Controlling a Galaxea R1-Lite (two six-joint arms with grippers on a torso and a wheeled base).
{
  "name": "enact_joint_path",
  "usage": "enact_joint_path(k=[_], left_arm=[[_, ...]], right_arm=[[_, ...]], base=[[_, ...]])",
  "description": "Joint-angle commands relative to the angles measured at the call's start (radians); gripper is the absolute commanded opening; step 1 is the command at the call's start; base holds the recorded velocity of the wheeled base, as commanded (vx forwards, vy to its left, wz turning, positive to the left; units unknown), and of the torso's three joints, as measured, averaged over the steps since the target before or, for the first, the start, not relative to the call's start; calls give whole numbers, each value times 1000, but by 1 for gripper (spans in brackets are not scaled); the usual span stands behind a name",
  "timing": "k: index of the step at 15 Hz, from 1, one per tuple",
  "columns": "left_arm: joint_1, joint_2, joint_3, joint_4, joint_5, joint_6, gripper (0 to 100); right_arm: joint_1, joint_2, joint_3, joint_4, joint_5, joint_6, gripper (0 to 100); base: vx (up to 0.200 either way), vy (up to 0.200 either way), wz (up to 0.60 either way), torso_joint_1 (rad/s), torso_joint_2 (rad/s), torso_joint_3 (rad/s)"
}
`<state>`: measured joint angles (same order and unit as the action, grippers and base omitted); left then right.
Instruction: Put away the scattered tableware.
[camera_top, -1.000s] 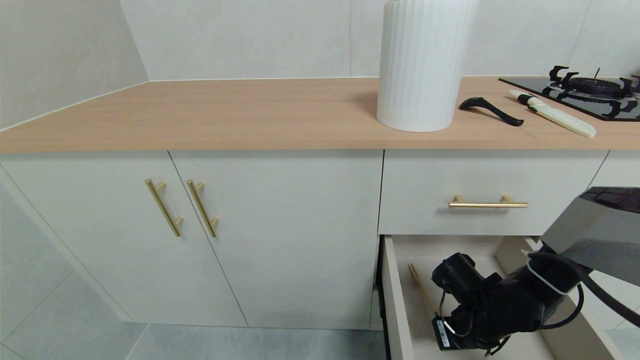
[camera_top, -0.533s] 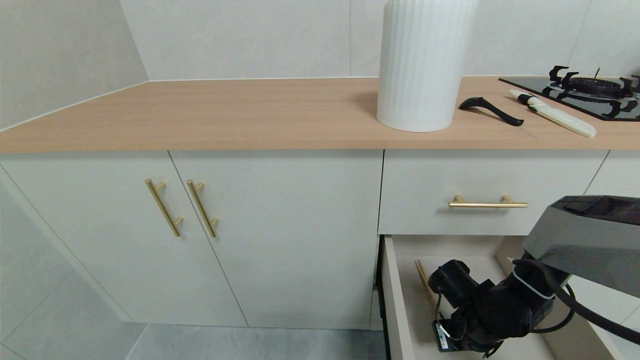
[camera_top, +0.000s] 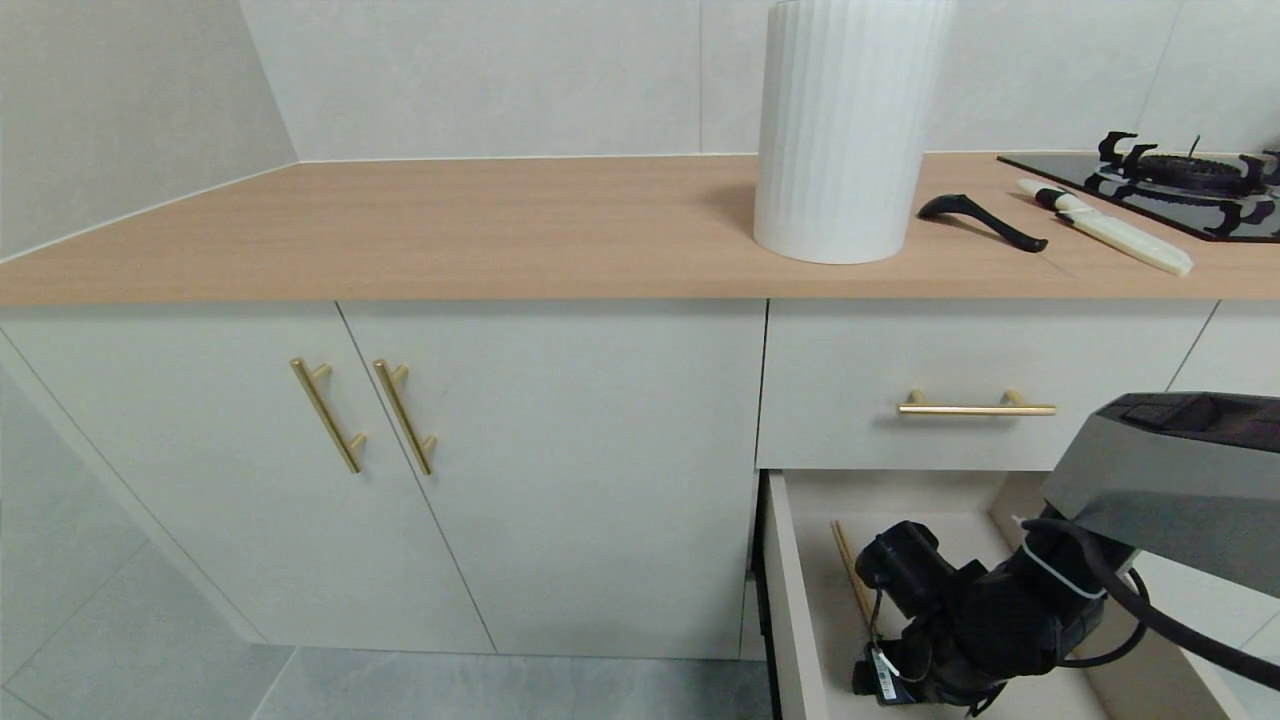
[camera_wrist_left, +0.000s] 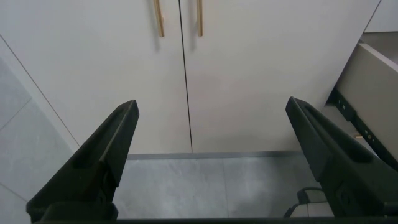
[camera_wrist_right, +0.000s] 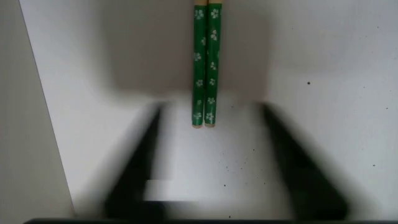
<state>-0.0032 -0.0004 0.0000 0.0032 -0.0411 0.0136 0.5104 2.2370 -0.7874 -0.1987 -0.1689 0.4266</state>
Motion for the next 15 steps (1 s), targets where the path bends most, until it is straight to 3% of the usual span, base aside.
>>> enact_joint_path(k=[1,6,12,15], left_arm=[[0,0,0,0,0,0,100],[0,0,0,0,0,0,100],[0,0,0,0,0,0,100],[0,0,0,0,0,0,100]], right_arm=[[0,-2,1,-1,0,0,100],[-1,-91,13,5,-4,0,100],[-39,-468,48,50,0,-11,100],[-104,-698,51,119,5,-100,100]], base=[[0,0,0,0,0,0],[0,0,0,0,0,0],[0,0,0,0,0,0],[0,0,0,0,0,0]])
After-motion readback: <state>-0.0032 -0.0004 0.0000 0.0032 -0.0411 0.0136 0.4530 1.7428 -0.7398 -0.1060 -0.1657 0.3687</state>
